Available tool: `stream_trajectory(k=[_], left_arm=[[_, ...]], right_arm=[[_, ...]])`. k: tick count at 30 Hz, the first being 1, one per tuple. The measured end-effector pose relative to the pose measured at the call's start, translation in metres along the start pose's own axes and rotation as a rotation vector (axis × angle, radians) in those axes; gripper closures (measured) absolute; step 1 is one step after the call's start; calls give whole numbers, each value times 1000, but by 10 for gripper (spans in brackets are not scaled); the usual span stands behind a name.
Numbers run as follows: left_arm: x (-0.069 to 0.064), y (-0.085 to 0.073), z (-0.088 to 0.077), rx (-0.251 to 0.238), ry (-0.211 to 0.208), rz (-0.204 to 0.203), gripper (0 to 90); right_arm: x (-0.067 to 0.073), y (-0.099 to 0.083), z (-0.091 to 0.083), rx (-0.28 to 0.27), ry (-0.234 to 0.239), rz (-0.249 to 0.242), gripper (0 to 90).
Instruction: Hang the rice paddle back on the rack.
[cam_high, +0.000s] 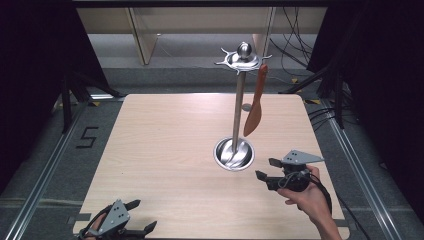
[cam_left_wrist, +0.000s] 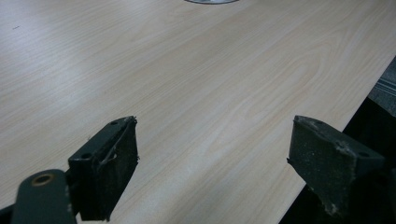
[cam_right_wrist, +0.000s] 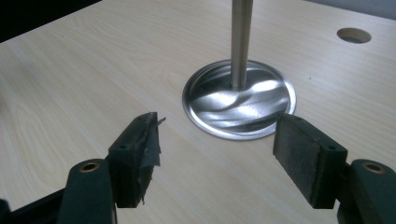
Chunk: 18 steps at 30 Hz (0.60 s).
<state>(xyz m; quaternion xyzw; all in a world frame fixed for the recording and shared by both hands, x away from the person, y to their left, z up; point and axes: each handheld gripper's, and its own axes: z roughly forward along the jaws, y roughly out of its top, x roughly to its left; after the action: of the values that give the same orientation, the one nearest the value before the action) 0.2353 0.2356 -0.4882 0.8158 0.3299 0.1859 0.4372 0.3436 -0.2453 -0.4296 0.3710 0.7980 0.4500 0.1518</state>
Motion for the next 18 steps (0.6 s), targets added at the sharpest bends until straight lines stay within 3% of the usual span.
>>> stream_trajectory(k=[1,3,5,6,7,8,10,11,14,16,18], left_arm=[[-2,-1,1,-4,1,-37,151],[-1,-1,2,-13,2,-31,151],[-2,-1,2,-4,-4,-35,151],[-1,-1,2,-4,4,-5,151],[-3,-1,2,-3,2,-31,151],[-3,-1,3,-9,-2,-31,151],[-1,0,0,2,1,11,151],[-2,0,1,-8,-1,-3,151],[-1,-2,0,0,6,5,151],[0,-2,0,7,1,7,151],[-1,-2,0,7,1,8,151]], right_arm=[[2,-1,-1,15,-12,23,326],[-1,-4,1,11,-13,4,325],[1,-6,0,28,-6,31,324],[0,-7,1,25,-8,22,324],[-1,-8,1,28,-8,9,324],[0,-9,1,38,2,32,323],[0,-11,0,34,-12,29,322],[-1,-12,1,25,-16,19,323],[0,-16,-1,32,-16,39,322],[-2,-17,-1,33,-21,16,322],[1,-19,-1,46,-19,34,321]])
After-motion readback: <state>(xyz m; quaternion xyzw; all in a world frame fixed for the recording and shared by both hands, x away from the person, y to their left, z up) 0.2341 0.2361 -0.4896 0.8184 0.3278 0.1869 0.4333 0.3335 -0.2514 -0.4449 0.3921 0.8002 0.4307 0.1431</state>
